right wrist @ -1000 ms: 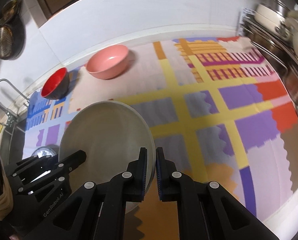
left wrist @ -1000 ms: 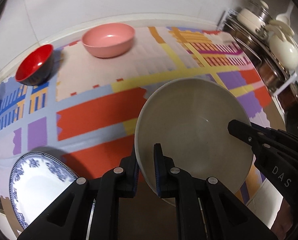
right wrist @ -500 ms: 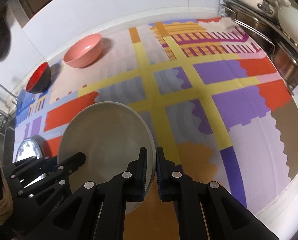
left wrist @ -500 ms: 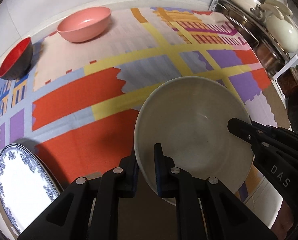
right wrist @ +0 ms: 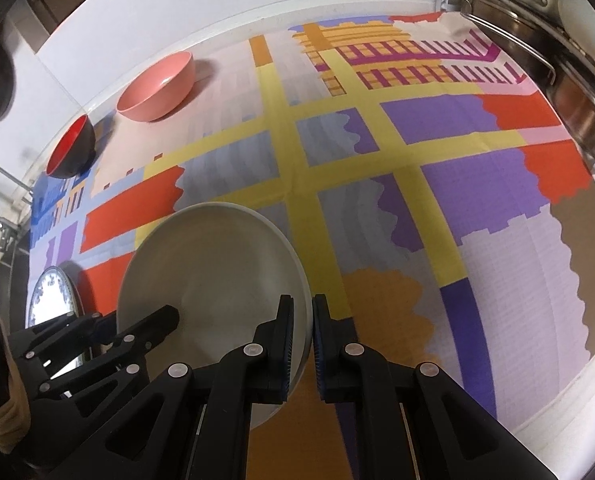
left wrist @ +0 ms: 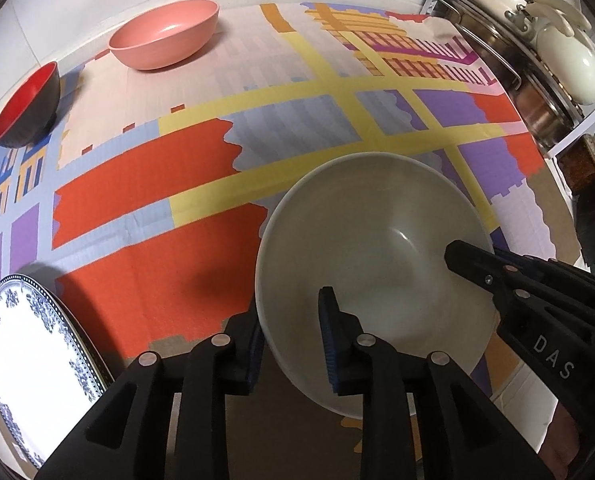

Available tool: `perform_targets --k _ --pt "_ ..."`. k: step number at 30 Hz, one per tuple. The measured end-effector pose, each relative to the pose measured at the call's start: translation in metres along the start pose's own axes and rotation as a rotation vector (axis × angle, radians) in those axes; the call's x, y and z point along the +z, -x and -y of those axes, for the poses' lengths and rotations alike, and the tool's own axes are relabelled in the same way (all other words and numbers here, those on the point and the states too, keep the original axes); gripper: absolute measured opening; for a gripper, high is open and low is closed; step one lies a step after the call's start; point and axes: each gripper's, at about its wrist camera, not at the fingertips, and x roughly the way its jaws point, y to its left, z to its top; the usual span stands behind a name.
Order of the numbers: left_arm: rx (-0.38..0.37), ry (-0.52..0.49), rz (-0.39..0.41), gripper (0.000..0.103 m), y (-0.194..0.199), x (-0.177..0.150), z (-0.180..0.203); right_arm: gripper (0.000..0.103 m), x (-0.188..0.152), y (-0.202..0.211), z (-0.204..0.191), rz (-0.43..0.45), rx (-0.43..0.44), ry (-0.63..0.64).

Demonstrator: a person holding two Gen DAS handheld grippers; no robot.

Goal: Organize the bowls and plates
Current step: 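Carry the white bowl with both grippers beside the plate stack, then lower the white bowl onto the mat and open both grippers, then move both grippers to the rim of the pink bowl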

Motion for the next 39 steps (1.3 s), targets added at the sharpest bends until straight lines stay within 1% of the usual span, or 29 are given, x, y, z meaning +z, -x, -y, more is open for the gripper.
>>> perform_targets --k 2,3,5,6,7,9,11,16,17,20,22,25,28,34,39 --pt "0.0 -0.003 0.001 0.028 0.001 0.0 0.001 0.012 0.0 -0.001 0.0 -0.002 0.006 -0.001" --pt "0.002 -0.004 0.005 0.032 0.002 0.0 0.001 0.013 0.0 -0.001 0.0 -0.004 0.007 -0.001" --pt "0.004 -0.003 0.013 0.036 0.005 0.0 0.0 0.019 -0.001 -0.002 0.0 -0.01 0.018 0.0" --pt "0.008 0.003 0.02 0.04 0.007 0.0 -0.001 0.025 -0.001 -0.002 0.0 -0.006 0.015 0.0" --pt "0.012 0.008 0.026 0.042 0.009 0.0 -0.003 0.031 -0.002 -0.001 0.0 0.0 0.009 0.002" --pt "0.018 0.022 0.044 0.044 0.014 0.002 -0.008 0.033 -0.002 0.002 0.0 0.018 -0.009 0.002" --pt "0.017 0.033 0.056 0.047 0.019 0.004 -0.012 0.034 -0.001 0.006 0.0 0.031 -0.022 0.005" --pt "0.041 0.036 0.127 0.055 0.038 0.011 -0.022 0.037 0.002 0.016 -0.009 0.068 -0.044 0.038" --pt "0.049 0.034 0.142 0.055 0.042 0.012 -0.024 0.037 0.003 0.018 -0.012 0.075 -0.044 0.048" --pt "0.07 0.029 0.181 0.06 0.054 0.016 -0.032 0.04 0.007 0.024 -0.021 0.097 -0.038 0.079" --pt "0.078 0.034 0.201 0.067 0.062 0.02 -0.038 0.04 0.009 0.028 -0.026 0.11 -0.031 0.09" --pt "0.086 0.045 0.222 0.072 0.07 0.027 -0.048 0.04 0.016 0.032 -0.035 0.126 -0.018 0.105" --pt "0.096 0.049 0.237 0.073 0.077 0.034 -0.058 0.04 0.024 0.037 -0.046 0.142 -0.007 0.118" --pt "0.144 0.048 0.263 0.075 0.088 0.052 -0.078 0.04 0.045 0.04 -0.064 0.176 0.013 0.143" --pt "0.158 0.066 0.277 0.076 0.093 0.069 -0.096 0.04 0.064 0.037 -0.076 0.196 0.021 0.162"
